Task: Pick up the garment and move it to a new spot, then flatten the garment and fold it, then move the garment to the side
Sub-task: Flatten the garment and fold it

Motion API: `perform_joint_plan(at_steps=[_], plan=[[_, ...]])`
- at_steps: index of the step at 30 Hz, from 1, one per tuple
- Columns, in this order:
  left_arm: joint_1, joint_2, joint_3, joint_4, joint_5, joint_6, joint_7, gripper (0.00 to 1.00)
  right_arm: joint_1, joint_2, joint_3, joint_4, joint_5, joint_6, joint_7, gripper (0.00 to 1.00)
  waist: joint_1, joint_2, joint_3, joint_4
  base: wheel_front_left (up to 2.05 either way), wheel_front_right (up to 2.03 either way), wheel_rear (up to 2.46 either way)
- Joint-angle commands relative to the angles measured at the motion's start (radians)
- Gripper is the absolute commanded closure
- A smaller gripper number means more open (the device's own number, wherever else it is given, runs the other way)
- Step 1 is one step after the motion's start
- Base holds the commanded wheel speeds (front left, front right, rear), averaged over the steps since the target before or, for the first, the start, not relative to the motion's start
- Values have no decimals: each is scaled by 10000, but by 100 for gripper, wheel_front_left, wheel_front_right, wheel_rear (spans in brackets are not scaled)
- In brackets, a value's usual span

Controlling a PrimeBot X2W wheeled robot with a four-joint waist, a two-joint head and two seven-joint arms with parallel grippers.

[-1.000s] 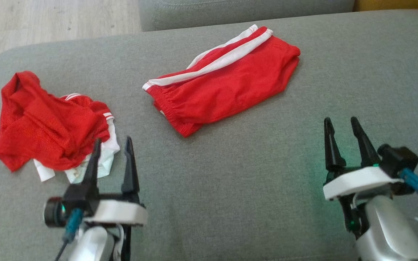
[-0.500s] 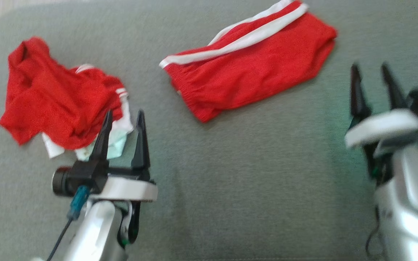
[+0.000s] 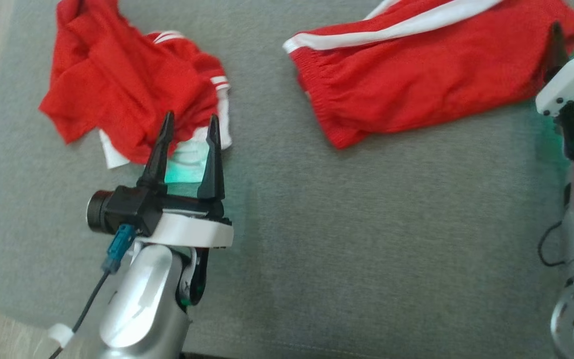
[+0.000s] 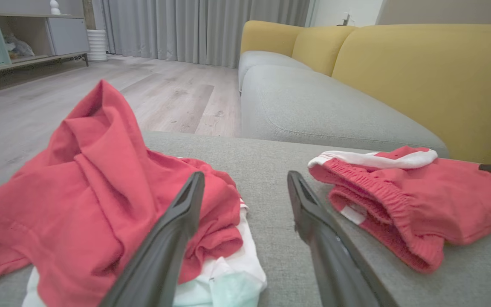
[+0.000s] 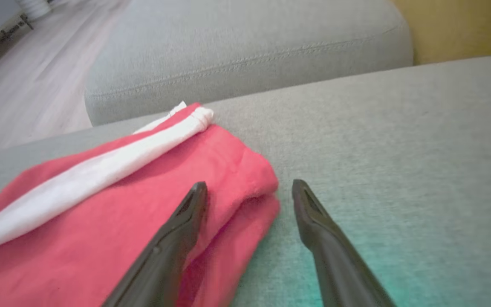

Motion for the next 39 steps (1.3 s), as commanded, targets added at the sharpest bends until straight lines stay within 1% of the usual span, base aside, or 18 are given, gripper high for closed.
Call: perform_joint_plan(at_steps=[1, 4, 7, 8, 9, 10, 16, 20, 26, 28, 30, 35, 39], plan=[[-244, 70, 207, -277, 126, -28, -62, 0, -406, -129, 17, 42, -278, -19, 36, 0, -3, 0, 232, 277, 0, 0, 0], [-277, 42, 208, -285, 136, -48, -62, 0, -701, -225, -222, 845, -644, -19, 136, 0, -3, 0, 262, 374, 0, 0, 0], [-260, 26, 231, -275, 189, -25, -63, 0, -879, -230, -176, 1511, -792, -19, 173, 0, -3, 0, 252, 399, 0, 0, 0], [-246, 23, 237, -262, 214, -15, -63, 0, -927, -214, -131, 1691, -792, -19, 143, 50, -3, 0, 238, 385, 0, 0, 0], [-227, 19, 226, -239, 225, -20, -63, 0, -968, -198, -69, 1855, -781, -19, 92, 96, -3, 0, 218, 361, 0, 0, 0], [-207, 15, 210, -216, 231, -28, -63, 0, -1000, -189, 7, 1993, -765, -19, -5, 100, -3, 0, 186, 332, 0, 0, 0], [-74, 1, 203, -126, 190, -11, -63, 0, -971, -213, 219, 2355, -488, -19, -1212, 100, -3, 0, -236, 13, 0, 0, 0], [148, -2, 364, -116, 154, 6, -63, 0, -644, -15, 400, 2574, 5, -19, -1857, 100, -3, 0, -659, -473, 0, 0, 0], [343, -3, 554, -124, 243, -12, -63, 0, -57, -50, 637, 2509, 732, -19, -2524, 100, -3, 0, -1141, -1066, 0, 0, 0], [398, -3, 604, -136, 274, -30, -63, 0, 237, -144, 766, 2364, 1062, -19, -2694, 100, -3, 0, -1289, -1264, 0, 0, 0], [455, -4, 626, -147, 317, -56, -63, 0, 727, -364, 914, 1981, 1637, -19, -2827, 100, -3, 0, -1472, -1467, 0, 0, 0], [562, -5, 718, -133, 289, -78, -63, 0, 1730, -694, 1064, 1071, 2612, -19, -2848, 100, -3, 0, -1622, -1664, 0, 0, 0], [575, -5, 771, -119, 339, -122, -63, 0, 2330, -961, 886, 504, 3223, -19, -2723, 100, -3, 0, -1626, -1716, 0, 0, 0]])
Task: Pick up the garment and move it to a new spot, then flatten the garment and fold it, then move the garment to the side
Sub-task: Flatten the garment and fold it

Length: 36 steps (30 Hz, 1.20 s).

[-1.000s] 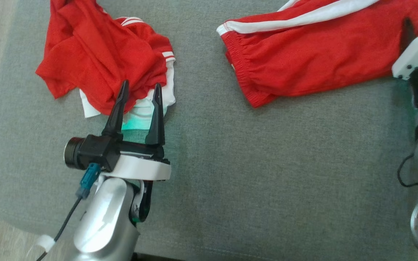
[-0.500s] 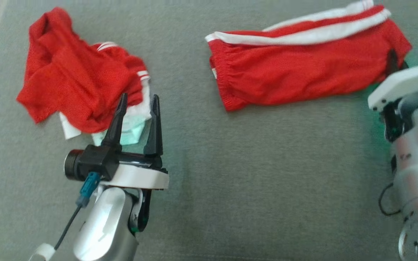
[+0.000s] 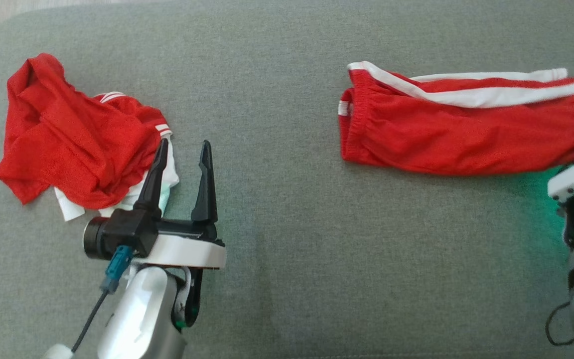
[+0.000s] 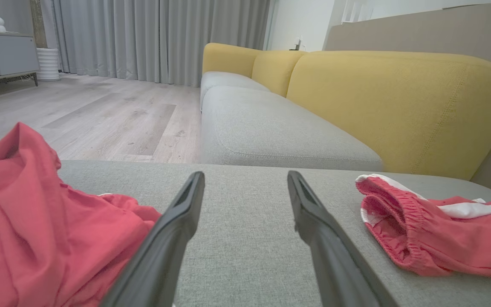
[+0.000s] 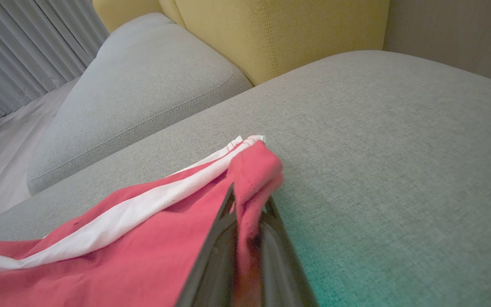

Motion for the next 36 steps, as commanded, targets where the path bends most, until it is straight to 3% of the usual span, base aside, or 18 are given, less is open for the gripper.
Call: perform_joint_plan(at_steps=[1, 10, 24, 36], plan=[[-128, 73, 397, -261, 92, -47, -63, 0, -33, -193, 192, -558, 178, -19, 42, 100, 1, 0, 14, 4, 0, 0, 0], [-49, 73, 339, -173, 37, -60, -63, 0, 115, 63, 667, -1546, 626, -19, 39, 100, 1, 0, -141, 179, 0, 0, 0], [341, 72, 264, -46, -163, 90, -63, 0, -31, 1086, 3240, -3133, 2185, -19, 26, 100, 1, 0, -888, 918, 0, 0, 0], [533, 72, 229, -8, -304, 162, -63, 0, 60, 1231, 5886, -2392, 2874, -19, 212, 100, 1, 0, -1030, 1502, 0, 0, 0]])
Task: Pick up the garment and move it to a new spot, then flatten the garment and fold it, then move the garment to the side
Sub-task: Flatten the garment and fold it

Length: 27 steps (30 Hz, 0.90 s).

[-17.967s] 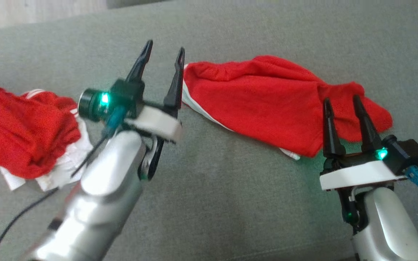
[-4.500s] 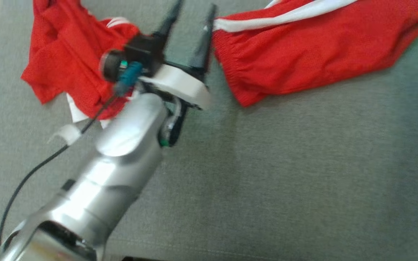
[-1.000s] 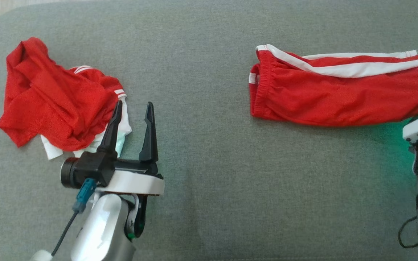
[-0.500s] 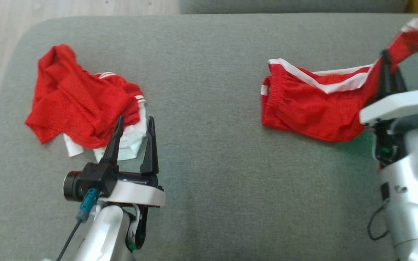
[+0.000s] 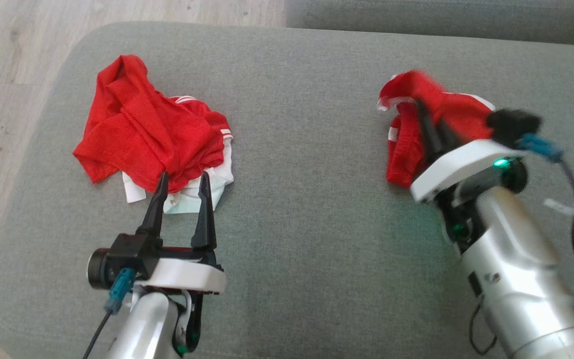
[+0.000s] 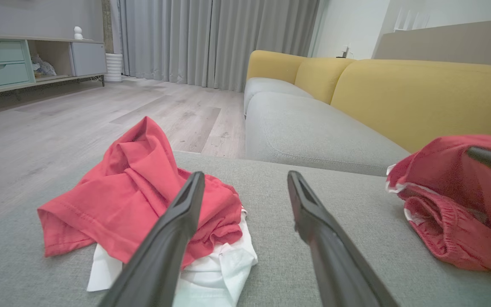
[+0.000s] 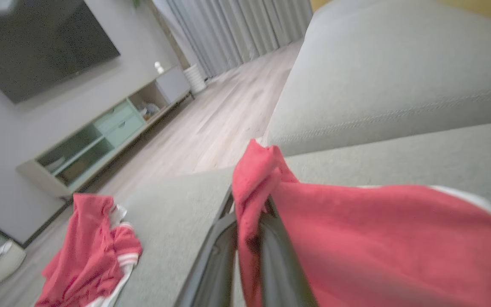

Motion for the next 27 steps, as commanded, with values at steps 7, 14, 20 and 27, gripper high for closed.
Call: perform_joint_plan(at_steps=[7, 14, 20, 27], plan=[[-269, 82, 536, -387, -58, 119, -63, 0, 122, -219, 2018, 499, -365, -19, -118, 100, 0, 0, -137, -106, 0, 0, 0], [-301, 98, 674, -445, -37, 117, -63, 0, -106, -314, 2886, 1039, -437, -19, -823, 0, 0, 0, -230, -518, 0, 0, 0], [-295, 94, 636, -453, 1, 95, -63, 0, -246, -604, 1961, 1312, -516, -19, -1558, 0, 0, 0, -394, -949, 0, 0, 0], [-214, 92, 690, -536, 7, 87, -63, 0, 521, -836, -469, 328, -1539, -19, -1730, 0, 0, 0, -559, -1527, 0, 0, 0]])
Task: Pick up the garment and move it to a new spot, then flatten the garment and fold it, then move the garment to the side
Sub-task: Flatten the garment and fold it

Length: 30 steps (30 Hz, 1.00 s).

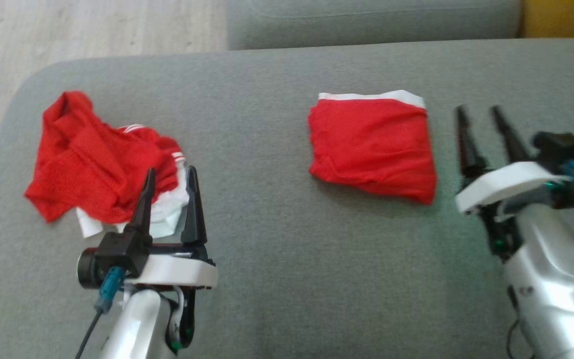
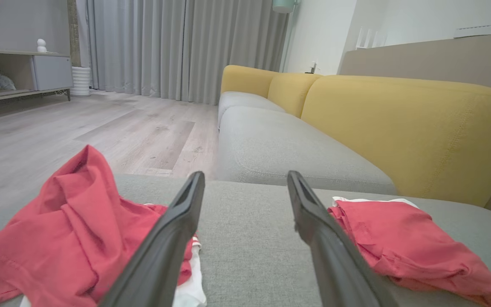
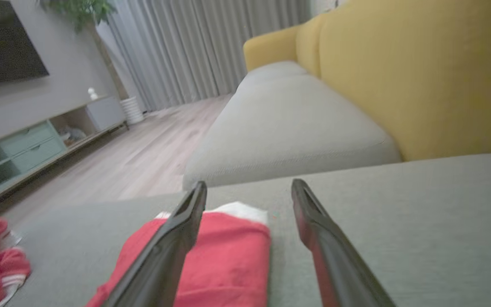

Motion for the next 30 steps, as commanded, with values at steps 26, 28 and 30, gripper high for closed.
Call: perform_joint_plan(at_steps=[26, 28, 30], plan=[[-794, 51, -14, -387, 299, -252, -63, 0, 1206, 1251, -2557, -3981, -3603, -19, 495, 100, 0, 0, 1636, 202, 0, 0, 0], [-913, 48, -96, -368, 280, -263, -63, 0, 710, 1232, -2498, -3654, -3799, -19, 665, 100, 0, 0, 1879, 425, 0, 0, 0], [-1047, 46, -165, -351, 256, -266, -63, 0, 224, 1179, -2523, -3246, -4070, -19, 899, 100, 0, 0, 2120, 644, 0, 0, 0]])
